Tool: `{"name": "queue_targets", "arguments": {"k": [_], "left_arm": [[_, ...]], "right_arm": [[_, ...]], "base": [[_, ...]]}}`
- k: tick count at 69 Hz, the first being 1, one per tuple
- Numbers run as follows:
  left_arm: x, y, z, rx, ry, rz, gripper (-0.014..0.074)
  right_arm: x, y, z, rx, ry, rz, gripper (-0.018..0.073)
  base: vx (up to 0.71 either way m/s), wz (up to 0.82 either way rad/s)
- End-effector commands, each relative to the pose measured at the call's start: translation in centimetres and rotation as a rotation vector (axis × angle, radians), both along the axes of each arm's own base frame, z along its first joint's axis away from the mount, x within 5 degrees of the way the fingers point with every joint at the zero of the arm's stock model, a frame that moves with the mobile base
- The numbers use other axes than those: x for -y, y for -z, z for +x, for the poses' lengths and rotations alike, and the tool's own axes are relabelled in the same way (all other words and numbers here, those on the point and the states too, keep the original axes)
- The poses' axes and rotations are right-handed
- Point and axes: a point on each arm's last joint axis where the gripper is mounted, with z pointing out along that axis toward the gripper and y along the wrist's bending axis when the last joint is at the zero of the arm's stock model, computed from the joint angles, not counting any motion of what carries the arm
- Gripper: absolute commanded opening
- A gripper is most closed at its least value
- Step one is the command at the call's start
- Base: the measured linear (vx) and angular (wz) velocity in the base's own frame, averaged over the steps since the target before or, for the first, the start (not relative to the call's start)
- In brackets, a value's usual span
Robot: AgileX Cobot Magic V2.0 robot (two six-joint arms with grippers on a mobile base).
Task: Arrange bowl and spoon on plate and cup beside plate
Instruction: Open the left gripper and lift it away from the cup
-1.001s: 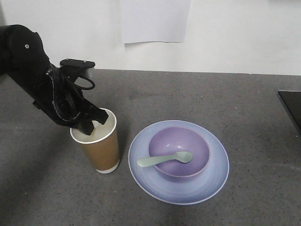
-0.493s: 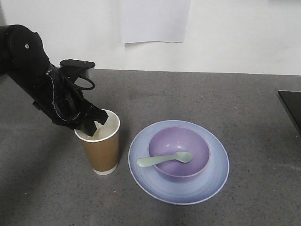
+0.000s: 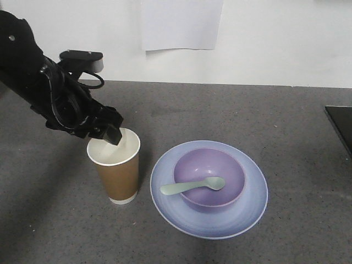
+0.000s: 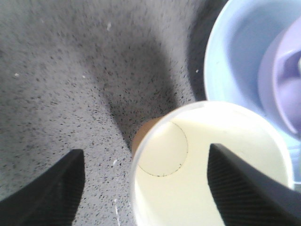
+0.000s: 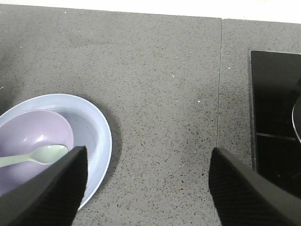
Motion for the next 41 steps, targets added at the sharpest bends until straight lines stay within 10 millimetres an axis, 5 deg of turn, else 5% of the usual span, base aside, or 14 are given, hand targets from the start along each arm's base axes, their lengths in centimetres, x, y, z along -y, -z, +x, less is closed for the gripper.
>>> {"name": "queue_targets", "arguments": {"k": [1,26,41], "left_arm": [[-1.2,-3.9,-1.0,0.144,-0.058,-0.056,0.0546],[-8.5,-10.6,-5.7,0.51,-0.389,-0.008,0.0544],[-11.1,-9.8,-10.5,0.631,-0.541,0.029,0.0544]], "right_arm": [[0.1,-1.4,0.2,0.091,0.015,-0.003,0.0528],[0.3,-1.3,0.2,0.094,0.023,-0.019,0.0528],[0.5,1.1,-0.6,0.141,0.054,-0.039,0.0528]], "base": [[0.0,0.0],[0.0,0.0],[0.0,0.0]]}}
